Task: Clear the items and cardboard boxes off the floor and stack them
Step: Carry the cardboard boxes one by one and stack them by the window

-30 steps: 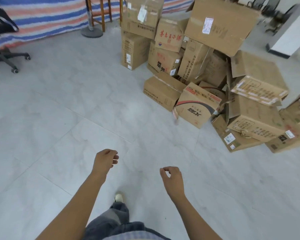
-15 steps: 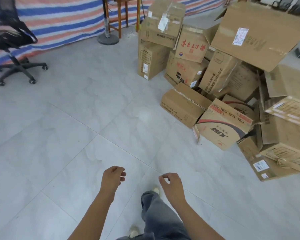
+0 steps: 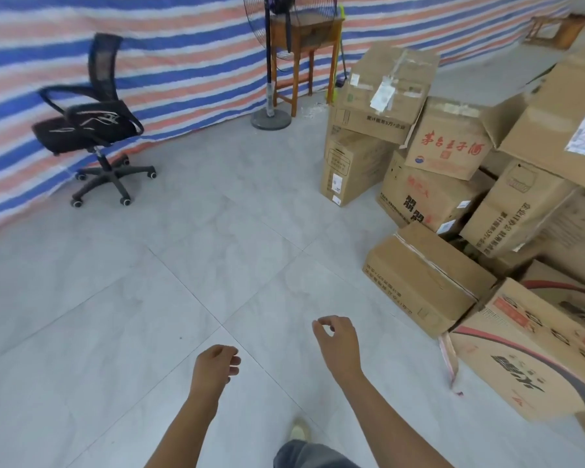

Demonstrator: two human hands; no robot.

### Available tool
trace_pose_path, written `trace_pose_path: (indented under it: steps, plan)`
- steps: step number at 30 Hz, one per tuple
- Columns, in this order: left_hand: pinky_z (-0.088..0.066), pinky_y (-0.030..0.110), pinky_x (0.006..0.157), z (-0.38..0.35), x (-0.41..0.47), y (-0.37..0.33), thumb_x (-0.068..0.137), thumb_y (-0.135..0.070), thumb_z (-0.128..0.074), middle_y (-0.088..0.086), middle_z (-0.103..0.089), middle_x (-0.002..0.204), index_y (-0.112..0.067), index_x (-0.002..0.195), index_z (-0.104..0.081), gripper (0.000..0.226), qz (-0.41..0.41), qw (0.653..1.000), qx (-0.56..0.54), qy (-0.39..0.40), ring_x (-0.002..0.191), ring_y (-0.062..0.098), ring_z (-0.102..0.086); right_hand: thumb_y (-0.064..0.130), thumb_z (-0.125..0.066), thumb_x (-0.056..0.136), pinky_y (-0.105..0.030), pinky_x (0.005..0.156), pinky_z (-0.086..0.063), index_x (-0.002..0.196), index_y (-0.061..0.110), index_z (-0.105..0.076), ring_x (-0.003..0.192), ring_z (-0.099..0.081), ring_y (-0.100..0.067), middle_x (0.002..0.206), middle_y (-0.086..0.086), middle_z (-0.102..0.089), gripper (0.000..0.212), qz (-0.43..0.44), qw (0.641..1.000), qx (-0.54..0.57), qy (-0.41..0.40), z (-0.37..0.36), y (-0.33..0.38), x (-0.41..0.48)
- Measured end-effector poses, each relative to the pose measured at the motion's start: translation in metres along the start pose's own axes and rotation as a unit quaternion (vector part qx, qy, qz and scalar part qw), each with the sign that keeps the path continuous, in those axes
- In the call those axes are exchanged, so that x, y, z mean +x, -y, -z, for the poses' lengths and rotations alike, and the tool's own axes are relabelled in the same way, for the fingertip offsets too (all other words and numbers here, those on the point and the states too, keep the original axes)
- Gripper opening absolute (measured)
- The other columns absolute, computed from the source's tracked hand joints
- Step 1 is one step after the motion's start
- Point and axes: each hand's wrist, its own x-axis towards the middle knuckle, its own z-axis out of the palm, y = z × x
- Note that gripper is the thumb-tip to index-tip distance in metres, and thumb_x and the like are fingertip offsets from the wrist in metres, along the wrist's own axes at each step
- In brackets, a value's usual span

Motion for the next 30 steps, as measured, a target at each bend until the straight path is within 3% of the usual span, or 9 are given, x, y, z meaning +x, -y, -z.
trace_pose_path:
  steps: [7,12,18,24,30]
  plan:
    - [-0.039,0.027,0.06,-0.043,0.059,-0.052,0.092,-0.007,-0.05,0.01,-0.062,0.074,-0.004,0.077,-0.061,0.019,0.013,1.0,0.007,0.004,0.065,0.02,-0.053,0.025,-0.055,0.092,-0.015,0.083,-0.034,0.101,0.015,-0.061,0.104,-0.047,-0.01,0.106,0.003,-0.047,0.014,-0.017,0.997,-0.029,0.072,-0.006,0.003,0.081]
    - [-0.04,0.027,0.059,-0.058,0.122,-0.095,0.091,-0.004,-0.05,0.013,-0.062,0.075,-0.002,0.077,-0.06,0.017,0.029,0.999,-0.012,-0.014,0.064,0.022,-0.054,0.025,-0.054,0.093,-0.015,0.083,-0.032,0.094,0.022,-0.055,0.102,-0.046,-0.01,0.107,0.003,-0.048,0.004,-0.045,0.996,-0.032,0.065,-0.008,0.021,0.151]
    - [-0.04,0.026,0.059,-0.086,0.225,-0.183,0.092,-0.004,-0.049,0.012,-0.06,0.074,-0.004,0.074,-0.058,0.02,0.021,0.999,-0.009,0.025,0.063,0.021,-0.053,0.026,-0.053,0.093,-0.018,0.086,-0.035,0.108,0.012,-0.062,0.109,-0.048,-0.014,0.115,-0.002,-0.052,0.024,-0.06,0.996,-0.061,0.021,-0.011,0.056,0.252]
    - [-0.038,0.026,0.061,-0.103,0.326,-0.305,0.09,-0.008,-0.052,0.008,-0.06,0.074,-0.007,0.075,-0.059,0.017,-0.043,0.997,-0.01,0.068,0.064,0.018,-0.053,0.024,-0.055,0.092,-0.019,0.083,-0.034,0.094,0.021,-0.057,0.106,-0.05,-0.014,0.11,0.0,-0.052,0.004,-0.061,0.997,-0.028,-0.04,-0.02,0.119,0.359]
    - [-0.039,0.026,0.061,-0.13,0.381,-0.339,0.09,-0.007,-0.052,0.009,-0.061,0.073,-0.006,0.076,-0.061,0.016,0.006,0.994,0.026,0.107,0.063,0.018,-0.052,0.028,-0.054,0.092,-0.014,0.086,-0.031,0.105,0.017,-0.061,0.103,-0.045,-0.006,0.106,0.008,-0.048,0.018,-0.082,0.995,-0.06,-0.001,-0.043,0.131,0.417]
